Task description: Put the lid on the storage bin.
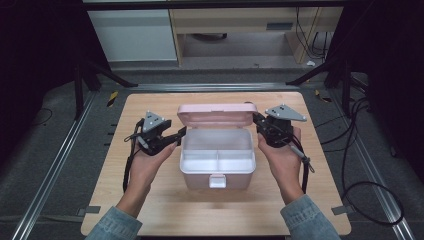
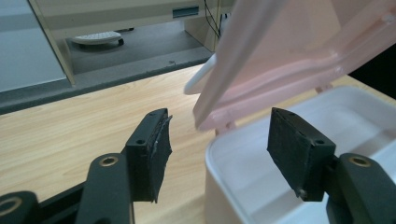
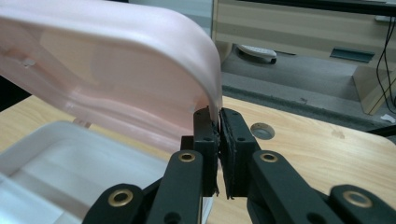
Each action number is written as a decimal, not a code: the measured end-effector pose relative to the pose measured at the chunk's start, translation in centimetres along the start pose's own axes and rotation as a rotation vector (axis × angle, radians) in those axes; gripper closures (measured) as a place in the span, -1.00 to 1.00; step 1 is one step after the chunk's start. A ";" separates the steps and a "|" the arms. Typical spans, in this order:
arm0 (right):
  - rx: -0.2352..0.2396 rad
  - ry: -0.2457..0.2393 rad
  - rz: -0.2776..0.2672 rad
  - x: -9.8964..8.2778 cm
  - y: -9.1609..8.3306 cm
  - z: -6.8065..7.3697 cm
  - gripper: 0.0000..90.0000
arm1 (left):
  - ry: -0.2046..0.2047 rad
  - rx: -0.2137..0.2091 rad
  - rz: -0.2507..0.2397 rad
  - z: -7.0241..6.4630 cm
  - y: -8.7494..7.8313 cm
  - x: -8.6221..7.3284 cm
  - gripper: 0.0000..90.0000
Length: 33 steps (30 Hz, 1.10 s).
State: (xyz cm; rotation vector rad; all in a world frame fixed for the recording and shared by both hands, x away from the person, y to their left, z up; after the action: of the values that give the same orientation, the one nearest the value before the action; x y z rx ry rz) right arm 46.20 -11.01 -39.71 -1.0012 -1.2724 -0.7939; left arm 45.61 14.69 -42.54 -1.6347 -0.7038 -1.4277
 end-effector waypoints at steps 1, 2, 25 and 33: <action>0.000 0.000 0.000 0.0 0.0 0.0 0.90 | 0.000 0.000 0.000 0.0 0.0 0.0 -0.15; 0.004 0.003 -0.001 -0.2 -0.2 0.1 0.90 | 0.000 0.003 0.001 0.2 -0.4 -0.2 -0.15; 0.059 0.030 0.032 -2.9 -2.9 1.2 0.82 | -0.047 0.109 0.042 5.8 -4.2 -5.4 -0.33; 0.095 0.051 0.070 -4.2 -3.8 1.7 0.62 | -0.082 0.121 0.072 6.6 -4.3 -7.4 -0.54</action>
State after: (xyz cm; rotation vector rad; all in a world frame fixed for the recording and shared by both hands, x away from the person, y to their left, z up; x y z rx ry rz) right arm 41.45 -11.13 -43.28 -0.9377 -1.2138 -0.6949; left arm 43.95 23.32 -48.82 -1.6157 -0.7554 -1.2488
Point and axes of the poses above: each handheld gripper's, and its own axes: y roughly forward along the jaws, x roughly out of its top, z roughly to its left, the point moved 10 cm from there along y, roughly forward along the jaws, and after that the axes turned 12 degrees about -z, right-handed, at the moved point
